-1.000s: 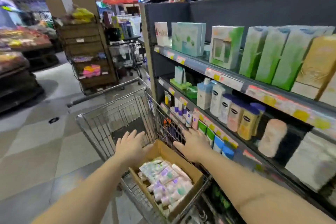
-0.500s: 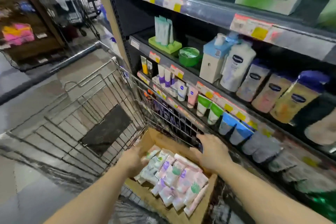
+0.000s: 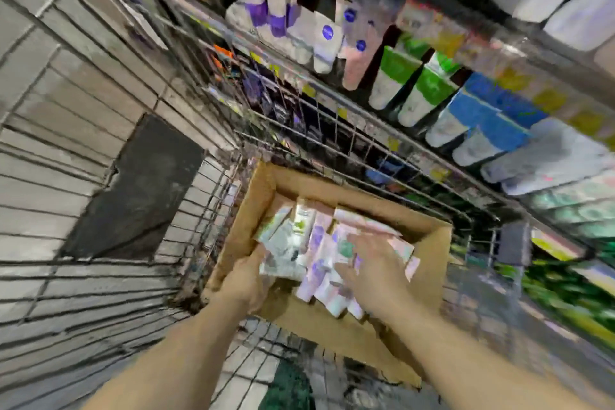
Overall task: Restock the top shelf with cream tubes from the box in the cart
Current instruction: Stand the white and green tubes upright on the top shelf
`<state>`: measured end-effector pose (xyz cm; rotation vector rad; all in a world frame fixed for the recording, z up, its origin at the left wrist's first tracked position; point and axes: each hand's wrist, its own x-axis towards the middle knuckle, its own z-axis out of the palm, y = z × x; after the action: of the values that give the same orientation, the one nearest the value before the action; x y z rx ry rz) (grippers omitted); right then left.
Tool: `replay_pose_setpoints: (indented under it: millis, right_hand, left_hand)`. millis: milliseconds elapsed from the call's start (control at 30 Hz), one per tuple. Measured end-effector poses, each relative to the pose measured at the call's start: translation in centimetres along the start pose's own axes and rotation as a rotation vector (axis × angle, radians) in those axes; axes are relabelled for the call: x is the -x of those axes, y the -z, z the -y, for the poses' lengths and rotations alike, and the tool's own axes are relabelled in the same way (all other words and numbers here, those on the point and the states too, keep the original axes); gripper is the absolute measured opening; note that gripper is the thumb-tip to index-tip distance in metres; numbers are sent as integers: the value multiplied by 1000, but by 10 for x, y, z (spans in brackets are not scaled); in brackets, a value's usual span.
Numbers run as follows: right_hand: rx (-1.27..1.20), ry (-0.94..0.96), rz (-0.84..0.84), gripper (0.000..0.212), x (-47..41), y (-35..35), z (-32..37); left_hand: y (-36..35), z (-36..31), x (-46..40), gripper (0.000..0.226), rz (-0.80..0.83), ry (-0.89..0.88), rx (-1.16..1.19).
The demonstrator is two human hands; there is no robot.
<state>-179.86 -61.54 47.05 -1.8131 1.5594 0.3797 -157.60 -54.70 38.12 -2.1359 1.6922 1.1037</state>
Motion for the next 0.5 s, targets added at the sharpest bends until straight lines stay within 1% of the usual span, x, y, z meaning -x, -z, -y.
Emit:
replay_pose_setpoints:
  millis: [67, 100, 167, 200, 233, 267, 333, 400, 500]
  right_hand:
    - [-6, -8, 34, 59, -2, -13, -1]
    - [-5, -7, 44, 57, -4, -18, -1]
    - [2, -3, 68, 55, -5, -27, 1]
    - [-8, -2, 84, 55, -6, -31, 2]
    - [-23, 1, 95, 57, -7, -33, 5]
    - [-36, 8, 112, 60, -7, -35, 8]
    - [-61, 20, 147, 68, -9, -37, 16]
    - [-108, 2, 191, 72, -11, -36, 25]
    - [-243, -57, 181, 56, -16, -33, 31]
  left_hand:
    - [-12, 3, -9, 19, -18, 97, 127]
    - [-15, 6, -14, 14, -30, 123, 154]
    - [-10, 0, -16, 6, -71, 125, 198]
    - [-4, -4, -18, 6, -90, 124, 239]
    - [5, -11, -18, 12, -82, 148, 319]
    - [15, -18, -19, 16, -54, 180, 424]
    - [41, -31, -18, 11, 6, 242, 719]
    - [69, -46, -15, 8, 112, 226, 916]
    - [97, -63, -19, 16, 220, 123, 1097]
